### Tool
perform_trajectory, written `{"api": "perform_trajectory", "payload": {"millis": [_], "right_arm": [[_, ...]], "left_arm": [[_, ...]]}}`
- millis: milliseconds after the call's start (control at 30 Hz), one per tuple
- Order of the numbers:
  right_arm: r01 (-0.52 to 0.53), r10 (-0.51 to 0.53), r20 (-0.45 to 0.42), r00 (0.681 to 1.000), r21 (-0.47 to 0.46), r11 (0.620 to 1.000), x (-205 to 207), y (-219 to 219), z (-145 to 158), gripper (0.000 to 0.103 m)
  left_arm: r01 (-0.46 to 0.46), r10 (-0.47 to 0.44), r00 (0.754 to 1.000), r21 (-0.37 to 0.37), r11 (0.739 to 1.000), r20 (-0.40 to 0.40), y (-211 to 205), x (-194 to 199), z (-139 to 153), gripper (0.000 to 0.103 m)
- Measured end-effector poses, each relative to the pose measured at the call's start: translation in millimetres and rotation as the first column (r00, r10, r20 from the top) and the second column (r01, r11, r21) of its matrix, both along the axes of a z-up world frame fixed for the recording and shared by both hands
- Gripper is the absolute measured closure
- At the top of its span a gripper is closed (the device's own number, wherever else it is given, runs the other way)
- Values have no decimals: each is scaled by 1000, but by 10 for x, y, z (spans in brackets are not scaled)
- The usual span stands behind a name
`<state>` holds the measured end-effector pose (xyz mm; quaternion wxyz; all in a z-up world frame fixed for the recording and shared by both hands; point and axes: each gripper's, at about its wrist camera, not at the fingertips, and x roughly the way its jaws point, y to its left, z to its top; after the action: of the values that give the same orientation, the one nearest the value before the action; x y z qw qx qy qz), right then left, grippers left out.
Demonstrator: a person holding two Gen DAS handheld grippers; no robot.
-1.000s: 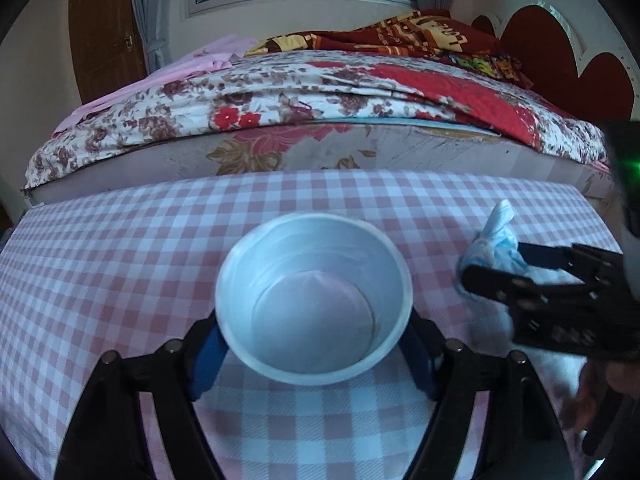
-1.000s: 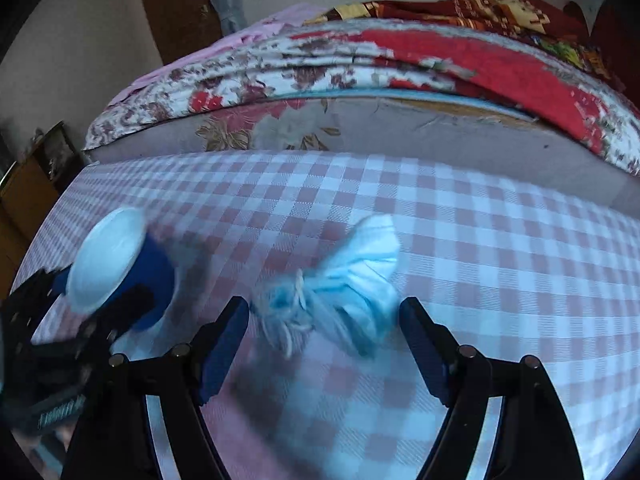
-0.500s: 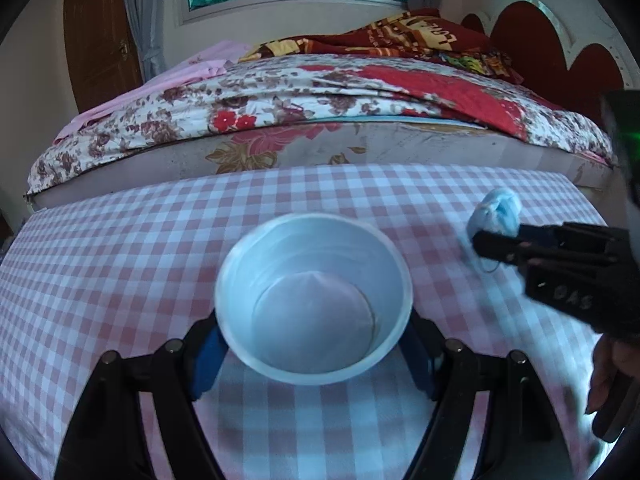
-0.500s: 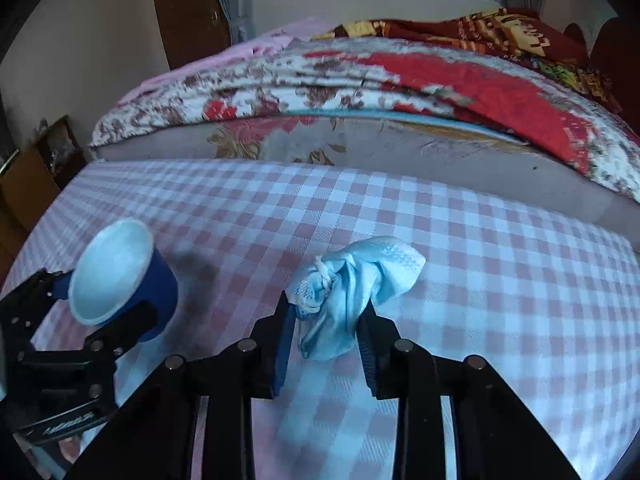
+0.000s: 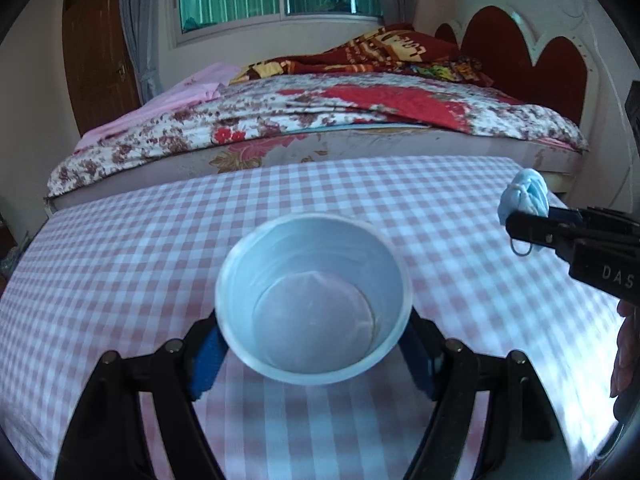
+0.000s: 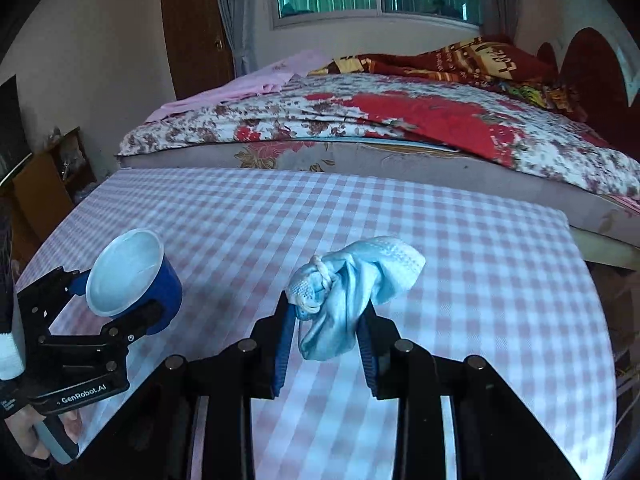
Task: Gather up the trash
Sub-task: 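Carry the cup and mask over the black bucket and open both tools to drop them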
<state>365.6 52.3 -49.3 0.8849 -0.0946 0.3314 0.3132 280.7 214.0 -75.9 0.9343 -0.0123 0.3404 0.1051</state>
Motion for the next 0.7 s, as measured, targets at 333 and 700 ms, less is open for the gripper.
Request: {"api": "perform_trajectory", "payload": {"millis": [333,700], "right_arm": [[35,-35,39,999,0,999,-761,-503,236,71],[125,-127,37,991,45,991,-1556,-1145,430,71]], "left_arm": [[43,-43,999,2,999,25,-365,-665,201,27],[110,-107,991,-32,993,86,-729,-1170,435,27]]}}
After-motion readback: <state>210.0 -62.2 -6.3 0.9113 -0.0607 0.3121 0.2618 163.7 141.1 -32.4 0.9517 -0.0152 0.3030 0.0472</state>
